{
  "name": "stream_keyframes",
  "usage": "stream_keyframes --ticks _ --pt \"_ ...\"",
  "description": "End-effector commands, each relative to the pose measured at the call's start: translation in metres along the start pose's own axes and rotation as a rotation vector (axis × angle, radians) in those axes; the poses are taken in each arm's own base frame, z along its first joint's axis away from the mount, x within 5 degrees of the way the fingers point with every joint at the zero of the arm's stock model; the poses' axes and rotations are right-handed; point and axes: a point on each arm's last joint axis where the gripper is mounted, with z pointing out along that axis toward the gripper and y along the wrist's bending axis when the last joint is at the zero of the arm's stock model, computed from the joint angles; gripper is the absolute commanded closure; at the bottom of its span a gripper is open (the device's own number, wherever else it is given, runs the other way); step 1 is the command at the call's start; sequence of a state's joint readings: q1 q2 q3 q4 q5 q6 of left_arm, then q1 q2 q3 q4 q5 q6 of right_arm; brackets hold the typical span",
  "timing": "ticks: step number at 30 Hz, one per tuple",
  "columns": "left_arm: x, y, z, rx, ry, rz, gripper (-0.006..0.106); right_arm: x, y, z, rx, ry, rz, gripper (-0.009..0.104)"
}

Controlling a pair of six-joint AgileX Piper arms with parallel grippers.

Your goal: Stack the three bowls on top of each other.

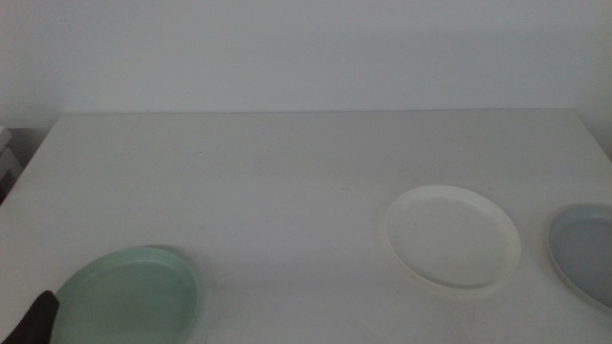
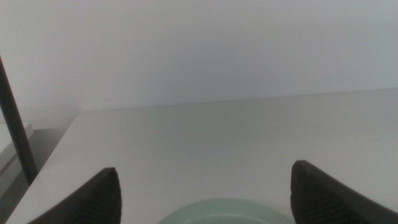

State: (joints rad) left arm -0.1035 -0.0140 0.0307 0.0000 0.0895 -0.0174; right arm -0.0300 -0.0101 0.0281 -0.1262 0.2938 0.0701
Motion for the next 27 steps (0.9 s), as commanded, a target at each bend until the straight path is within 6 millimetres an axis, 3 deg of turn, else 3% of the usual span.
stream_keyframes --ticks 1,5,8,16,19,20,27 --pt "-0.009 0.0 -0.002 0.005 -0.09 -0.022 -0.004 -0.013 0.0 -0.004 0.0 -0.1 0.013 0.039" --pt "-0.009 0.0 -0.002 0.005 -0.09 -0.022 -0.004 -0.032 -0.001 -0.007 -0.002 -0.005 0.04 0.039" --pt "-0.009 0.0 -0.002 0.005 -0.09 -0.022 -0.004 -0.058 -0.003 -0.004 0.001 0.04 0.032 0.039" --pt "-0.009 0.0 -0.002 0.005 -0.09 -0.022 -0.004 -0.128 -0.005 0.026 -0.007 0.114 0.046 0.039" --pt "-0.009 0.0 -0.002 0.005 -0.09 -0.022 -0.004 -0.151 -0.006 0.048 -0.007 0.155 0.05 0.039" --pt "-0.009 0.0 -0.002 0.005 -0.09 -0.022 -0.004 -0.201 -0.008 0.094 0.013 0.29 0.119 0.039" --pt "-0.009 0.0 -0.002 0.005 -0.09 -0.022 -0.004 -0.228 -0.003 0.156 0.006 0.477 0.168 0.039"
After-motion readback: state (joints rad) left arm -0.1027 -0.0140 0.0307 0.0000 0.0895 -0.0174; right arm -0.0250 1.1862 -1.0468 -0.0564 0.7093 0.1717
